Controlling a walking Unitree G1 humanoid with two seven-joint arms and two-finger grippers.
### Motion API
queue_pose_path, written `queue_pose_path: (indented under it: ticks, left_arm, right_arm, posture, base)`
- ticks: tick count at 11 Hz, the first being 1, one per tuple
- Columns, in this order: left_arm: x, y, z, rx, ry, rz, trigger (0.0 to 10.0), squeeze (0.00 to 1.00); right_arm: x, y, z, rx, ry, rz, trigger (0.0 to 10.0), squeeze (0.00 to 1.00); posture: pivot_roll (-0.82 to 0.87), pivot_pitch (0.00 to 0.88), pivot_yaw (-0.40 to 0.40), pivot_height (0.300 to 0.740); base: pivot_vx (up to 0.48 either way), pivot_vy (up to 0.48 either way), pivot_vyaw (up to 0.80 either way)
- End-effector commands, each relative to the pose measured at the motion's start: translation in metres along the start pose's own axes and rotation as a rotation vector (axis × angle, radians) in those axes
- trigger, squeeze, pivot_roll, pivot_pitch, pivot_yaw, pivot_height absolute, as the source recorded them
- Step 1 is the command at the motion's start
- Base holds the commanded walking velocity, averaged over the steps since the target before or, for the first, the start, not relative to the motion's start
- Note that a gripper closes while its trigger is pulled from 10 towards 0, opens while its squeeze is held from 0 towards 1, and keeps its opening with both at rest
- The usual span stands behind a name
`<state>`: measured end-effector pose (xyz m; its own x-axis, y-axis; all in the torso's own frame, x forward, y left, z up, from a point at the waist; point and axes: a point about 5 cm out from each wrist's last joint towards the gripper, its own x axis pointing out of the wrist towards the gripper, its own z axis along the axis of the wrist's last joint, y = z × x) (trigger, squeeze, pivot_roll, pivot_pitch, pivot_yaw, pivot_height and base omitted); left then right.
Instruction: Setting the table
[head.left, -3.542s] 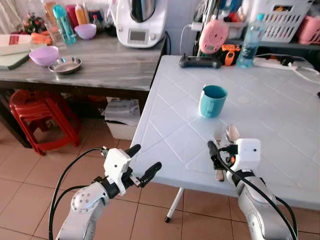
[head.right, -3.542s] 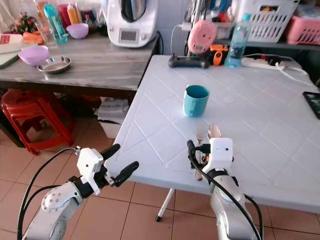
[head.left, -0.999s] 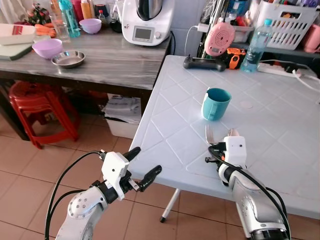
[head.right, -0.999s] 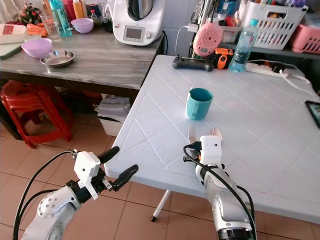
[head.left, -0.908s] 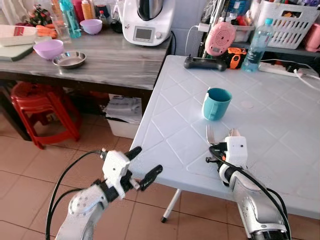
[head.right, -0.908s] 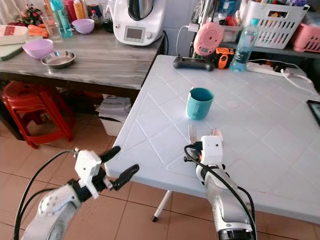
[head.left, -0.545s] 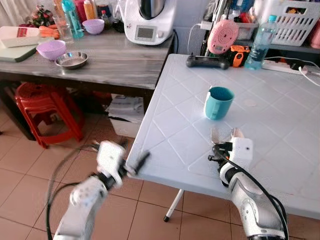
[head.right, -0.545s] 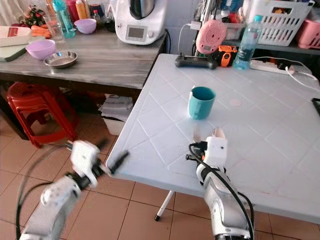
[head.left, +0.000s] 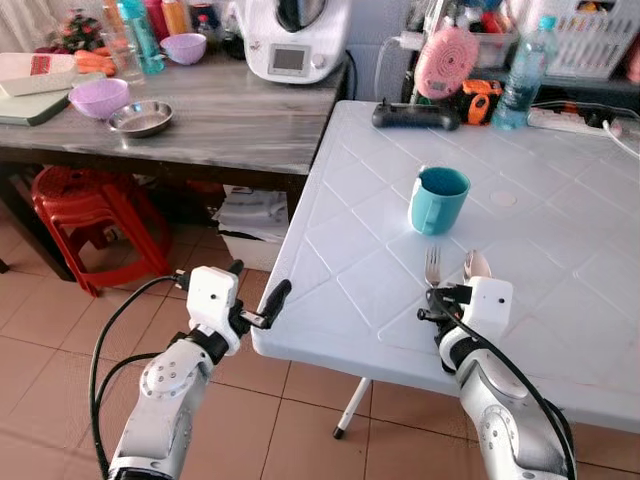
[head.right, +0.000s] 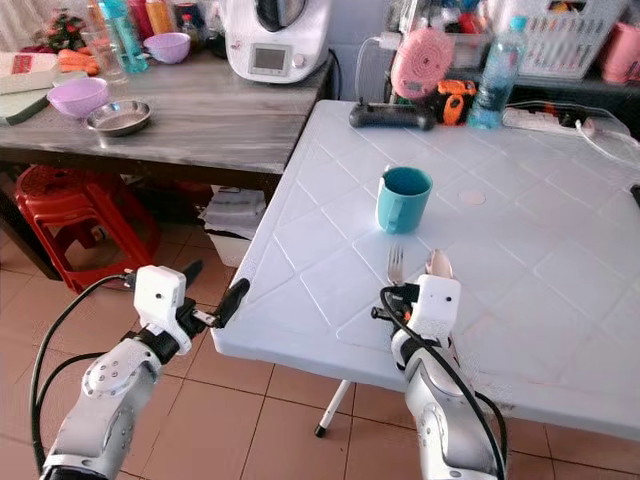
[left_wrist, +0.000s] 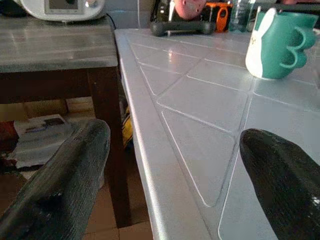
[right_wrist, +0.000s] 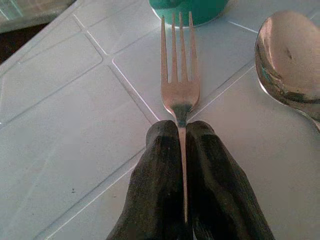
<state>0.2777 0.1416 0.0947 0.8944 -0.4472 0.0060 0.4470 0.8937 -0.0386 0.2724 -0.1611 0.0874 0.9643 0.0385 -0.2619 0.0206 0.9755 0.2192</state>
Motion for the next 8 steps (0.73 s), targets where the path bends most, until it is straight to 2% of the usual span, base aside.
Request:
queue_pose_path:
  ticks: [1, 6, 8]
  left_arm:
    - [-0.0006, 0.0044, 0.0001, 0.001, 0.010, 0.003, 10.0, 0.00]
    - [0.0003, 0.0025, -0.0008, -0.005, 0.010, -0.001, 10.0, 0.00]
    - [0.0014, 0.0033, -0.0011, -0.005, 0.007, 0.009, 10.0, 0.00]
  right_arm:
    - [-0.0012, 0.0034, -0.0035, 0.005, 0.014, 0.007, 10.0, 0.00]
    - [-0.0011, 0.0019, -0.0013, -0.001, 0.005, 0.007, 10.0, 0.00]
    - [-0.0009, 0.0024, 0.0014, 0.000, -0.012, 0.010, 10.0, 0.00]
  posture:
    - [0.05, 0.045, 0.045, 0.740]
    - [0.04, 0.043, 0.037, 0.740]
    - [0.04, 0.040, 0.036, 0.740]
  base:
    - [0.000, 0.382, -0.73]
    - [0.000, 0.403, -0.69]
    - [0.000, 0.407, 0.00]
